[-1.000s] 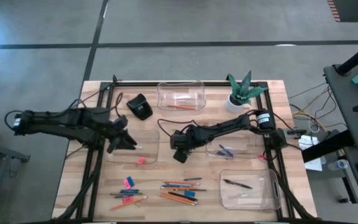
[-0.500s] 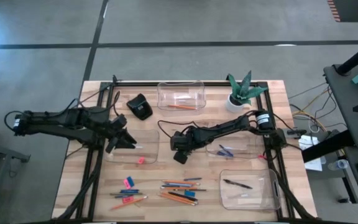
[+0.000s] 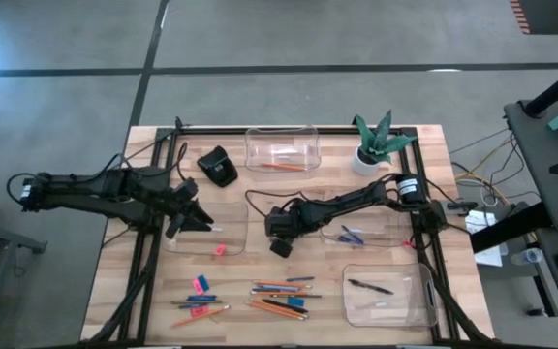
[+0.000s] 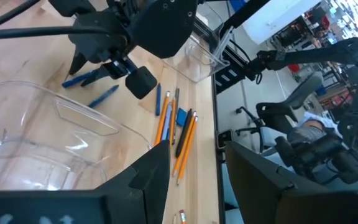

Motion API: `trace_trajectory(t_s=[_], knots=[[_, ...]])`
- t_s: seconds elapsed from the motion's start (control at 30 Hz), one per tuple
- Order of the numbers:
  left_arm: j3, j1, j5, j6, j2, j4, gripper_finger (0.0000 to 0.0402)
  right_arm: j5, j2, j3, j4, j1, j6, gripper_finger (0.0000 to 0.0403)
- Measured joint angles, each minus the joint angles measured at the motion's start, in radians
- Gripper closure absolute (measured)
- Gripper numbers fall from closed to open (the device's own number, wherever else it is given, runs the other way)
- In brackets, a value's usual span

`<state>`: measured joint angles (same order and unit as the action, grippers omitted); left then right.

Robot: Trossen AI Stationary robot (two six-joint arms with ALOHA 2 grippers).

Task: Sort crayons/erasers/pens/pencils in bins
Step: Put the blue crayon into the middle right transparent bin

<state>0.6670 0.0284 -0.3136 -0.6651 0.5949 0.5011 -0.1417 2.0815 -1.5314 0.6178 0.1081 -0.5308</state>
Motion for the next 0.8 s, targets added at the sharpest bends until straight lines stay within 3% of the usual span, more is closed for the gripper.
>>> trace_trajectory(t_s=[0.27,0.5,0.8], knots=[[0.000,0.000,0.008,0.000,-0.001,-0.005,0.0262,0.013,-0.018,-0.002,0.002,0.001,0.043,0.0384],[-0.001,0.000,0.009,0.000,-0.002,-0.005,0.0262,0.019,-0.093,0.003,0.015,0.001,0.080,0.0387],[-0.002,0.001,0.028,0.000,0.007,-0.010,0.0262,-0.128,-0.323,0.001,0.076,0.004,0.131,0.0389]])
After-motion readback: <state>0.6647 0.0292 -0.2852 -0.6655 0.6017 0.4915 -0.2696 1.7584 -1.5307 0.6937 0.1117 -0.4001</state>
